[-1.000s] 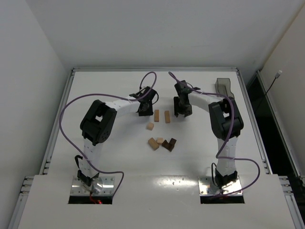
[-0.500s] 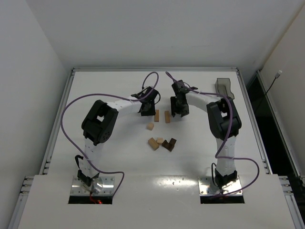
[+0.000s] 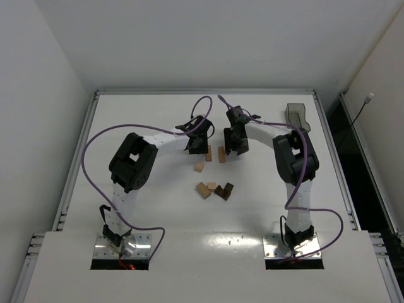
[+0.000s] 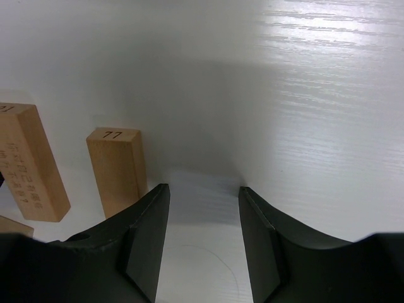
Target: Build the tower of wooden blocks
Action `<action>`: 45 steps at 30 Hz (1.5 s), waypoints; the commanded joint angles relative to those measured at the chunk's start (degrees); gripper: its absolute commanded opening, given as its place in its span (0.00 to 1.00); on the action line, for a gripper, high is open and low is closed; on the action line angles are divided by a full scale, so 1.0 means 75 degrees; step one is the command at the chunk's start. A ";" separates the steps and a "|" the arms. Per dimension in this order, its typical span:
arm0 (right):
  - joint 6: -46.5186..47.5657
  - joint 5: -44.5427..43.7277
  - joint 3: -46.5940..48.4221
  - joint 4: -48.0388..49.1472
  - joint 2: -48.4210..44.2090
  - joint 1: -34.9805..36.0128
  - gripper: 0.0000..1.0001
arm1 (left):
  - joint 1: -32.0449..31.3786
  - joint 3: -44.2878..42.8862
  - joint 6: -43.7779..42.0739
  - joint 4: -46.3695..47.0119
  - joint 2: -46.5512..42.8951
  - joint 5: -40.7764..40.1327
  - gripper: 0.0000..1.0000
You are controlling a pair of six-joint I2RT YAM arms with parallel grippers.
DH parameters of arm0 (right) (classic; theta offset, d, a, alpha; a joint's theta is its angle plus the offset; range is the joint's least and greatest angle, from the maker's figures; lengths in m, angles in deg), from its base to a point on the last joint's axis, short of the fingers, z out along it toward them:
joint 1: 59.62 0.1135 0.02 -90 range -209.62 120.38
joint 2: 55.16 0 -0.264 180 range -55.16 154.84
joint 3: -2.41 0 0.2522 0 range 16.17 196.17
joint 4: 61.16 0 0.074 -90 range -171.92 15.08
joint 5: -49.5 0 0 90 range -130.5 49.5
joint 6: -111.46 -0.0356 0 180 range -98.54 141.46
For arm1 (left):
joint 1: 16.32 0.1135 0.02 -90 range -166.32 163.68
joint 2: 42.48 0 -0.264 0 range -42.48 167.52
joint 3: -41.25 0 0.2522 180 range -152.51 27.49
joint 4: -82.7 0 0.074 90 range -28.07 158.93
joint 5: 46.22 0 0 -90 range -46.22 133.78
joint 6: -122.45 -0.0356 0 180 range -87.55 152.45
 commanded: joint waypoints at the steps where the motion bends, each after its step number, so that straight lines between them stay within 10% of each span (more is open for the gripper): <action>1: -0.0220 0.0520 0.0097 0.0091 0.0326 0.0167 0.45 | -0.0120 0.0083 0.0091 -0.0171 0.0256 0.0217 0.29; 45: -0.0290 0.0814 -0.0347 0.0418 -0.0036 0.0226 0.61 | -0.0120 0.0234 0.0091 -0.0031 0.0046 0.0275 0.52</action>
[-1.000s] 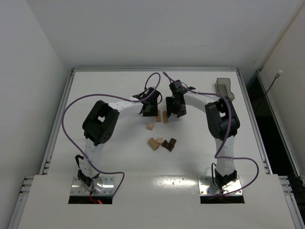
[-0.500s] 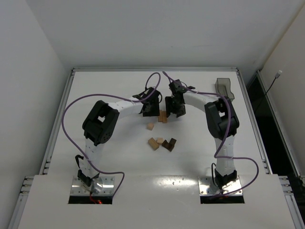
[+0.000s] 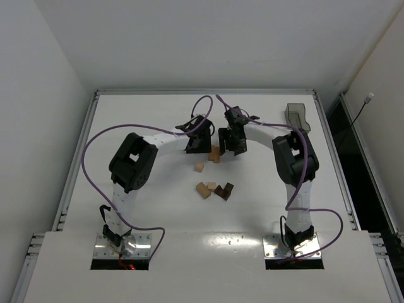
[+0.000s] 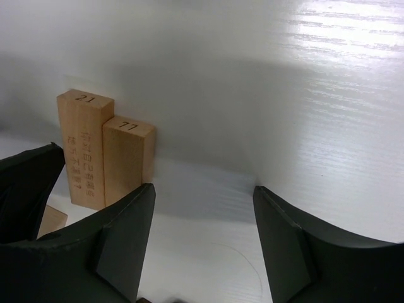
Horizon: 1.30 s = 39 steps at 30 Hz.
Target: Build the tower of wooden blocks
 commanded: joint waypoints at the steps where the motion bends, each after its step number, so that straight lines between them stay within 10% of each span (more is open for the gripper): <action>1: -0.0180 0.0091 -0.0572 0.0436 -0.0316 0.0019 0.60 | -0.0111 0.0229 0.0152 -0.0133 0.0045 0.0339 0.52; 9: 0.0660 0.0264 -0.1381 0.0671 -0.1102 -0.0345 0.46 | 0.0227 0.0826 0.0152 -0.0133 -0.0377 -0.0071 0.39; 16: 0.3263 0.3189 -0.2365 0.1034 -0.2028 -0.0789 0.44 | 0.0953 0.1424 -0.0374 0.0078 -0.0962 0.0385 0.15; 24: 0.5819 0.4520 -0.2518 0.0448 -0.2298 -0.0497 0.17 | 0.1833 0.1765 -0.1031 0.0148 -0.1103 0.1065 0.12; 39: 0.7590 0.3500 -0.0983 -0.0501 -0.1150 0.0581 0.19 | 0.2502 0.1612 -0.1676 0.0219 -0.0881 0.2811 0.23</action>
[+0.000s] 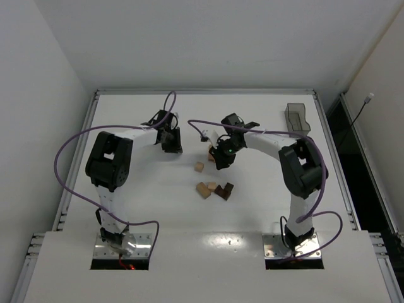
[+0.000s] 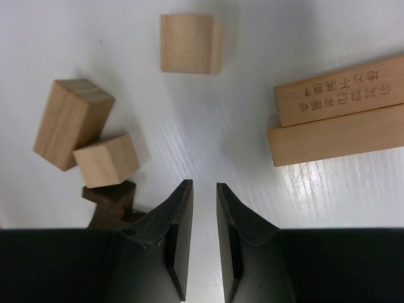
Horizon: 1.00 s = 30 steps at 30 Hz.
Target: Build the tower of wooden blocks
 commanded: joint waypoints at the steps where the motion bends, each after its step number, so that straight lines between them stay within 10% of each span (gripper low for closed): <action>1: 0.0628 -0.0047 0.0526 -0.0378 0.0484 -0.0005 0.19 | 0.0162 0.0068 -0.0123 -0.0119 0.0107 0.0291 0.25; 30: 0.0711 -0.0351 0.1851 -0.1340 0.1693 0.0206 0.34 | 0.0373 -0.0143 -0.0052 -0.0049 0.0318 0.0783 0.28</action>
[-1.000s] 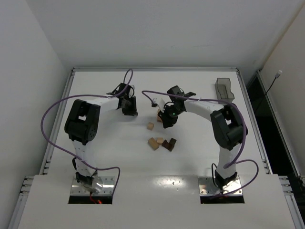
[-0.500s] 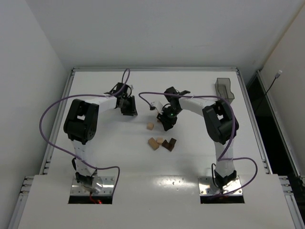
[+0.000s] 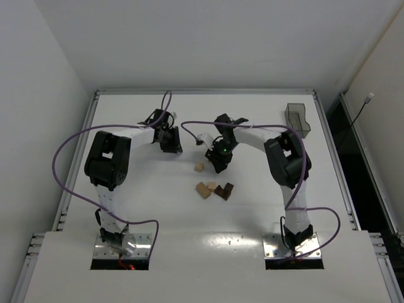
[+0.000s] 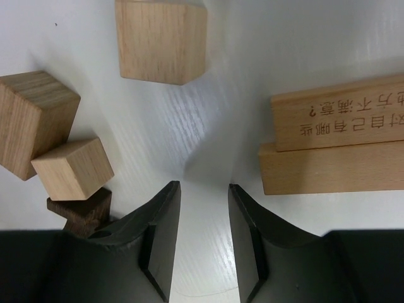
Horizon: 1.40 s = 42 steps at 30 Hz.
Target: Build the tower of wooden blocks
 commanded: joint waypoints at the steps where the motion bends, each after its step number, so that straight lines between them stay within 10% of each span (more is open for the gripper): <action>1: 0.0098 0.0068 0.0397 -0.0049 0.0119 0.0054 0.34 | 0.0078 -0.0120 -0.0032 -0.0052 0.0254 0.0052 0.28; 42: -0.0523 -0.0154 0.0854 0.0092 0.0471 -0.0028 0.44 | 0.0078 -0.0050 -0.0032 -0.0052 0.0324 0.0193 0.28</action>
